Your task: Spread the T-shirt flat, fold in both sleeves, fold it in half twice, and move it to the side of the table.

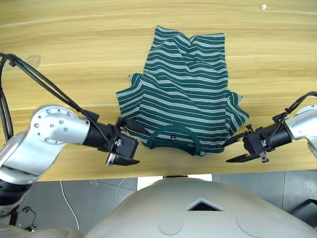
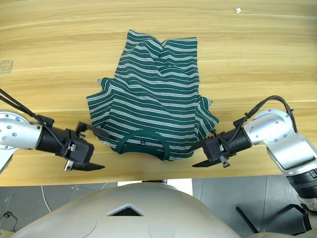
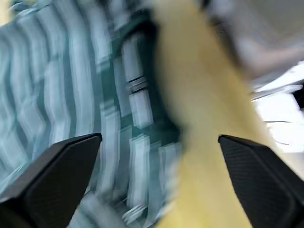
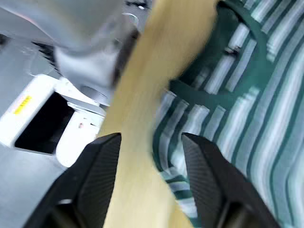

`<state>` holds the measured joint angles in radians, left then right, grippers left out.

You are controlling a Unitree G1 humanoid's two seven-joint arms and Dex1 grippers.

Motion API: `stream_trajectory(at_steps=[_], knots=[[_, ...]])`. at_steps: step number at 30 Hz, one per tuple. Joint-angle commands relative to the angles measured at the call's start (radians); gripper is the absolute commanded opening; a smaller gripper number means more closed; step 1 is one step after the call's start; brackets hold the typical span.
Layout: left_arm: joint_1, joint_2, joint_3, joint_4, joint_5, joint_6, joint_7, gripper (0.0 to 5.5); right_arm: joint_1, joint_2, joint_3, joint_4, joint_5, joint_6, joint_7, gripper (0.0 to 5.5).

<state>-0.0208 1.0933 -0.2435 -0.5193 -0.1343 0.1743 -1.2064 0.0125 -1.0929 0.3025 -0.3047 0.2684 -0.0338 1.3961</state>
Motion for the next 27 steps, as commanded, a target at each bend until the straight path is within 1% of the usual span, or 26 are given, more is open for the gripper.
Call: stream_trajectory(at_steps=[1,3,6,8,11,15,19,23,25,27], knots=[[-0.096,-0.115,-0.037,0.301,0.193,-0.145,0.171,4.94,-0.062,0.062,-0.037,0.116,-0.174,-0.113,-0.144,2.7],[-0.138,-0.198,-0.056,0.464,0.259,-0.222,0.269,4.94,-0.125,0.112,-0.03,0.205,-0.293,-0.176,-0.247,2.7],[-0.181,-0.289,-0.068,0.612,0.285,-0.273,0.334,4.94,-0.174,0.138,-0.027,0.292,-0.379,-0.226,-0.311,2.7],[-0.204,-0.322,-0.074,0.669,0.303,-0.302,0.352,4.94,-0.186,0.149,-0.032,0.327,-0.392,-0.246,-0.329,2.7],[-0.23,-0.369,-0.088,0.739,0.322,-0.34,0.368,4.94,-0.23,0.181,-0.016,0.412,-0.47,-0.3,-0.401,2.7],[-0.23,-0.394,-0.109,0.804,0.341,-0.384,0.37,4.94,-0.27,0.208,0.006,0.494,-0.544,-0.346,-0.448,2.7],[-0.147,-0.315,-0.075,0.743,0.323,-0.387,0.334,4.94,-0.296,0.23,0.017,0.54,-0.56,-0.379,-0.468,2.7],[0.023,-0.172,-0.014,0.595,0.299,-0.378,0.285,4.94,-0.31,0.242,0.009,0.554,-0.562,-0.391,-0.485,2.7],[0.096,-0.112,0.012,0.555,0.323,-0.397,0.291,4.94,-0.305,0.234,0.0,0.547,-0.559,-0.391,-0.489,2.7],[0.159,-0.079,0.03,0.517,0.344,-0.409,0.31,4.94,-0.311,0.235,-0.007,0.549,-0.557,-0.395,-0.5,2.7]])
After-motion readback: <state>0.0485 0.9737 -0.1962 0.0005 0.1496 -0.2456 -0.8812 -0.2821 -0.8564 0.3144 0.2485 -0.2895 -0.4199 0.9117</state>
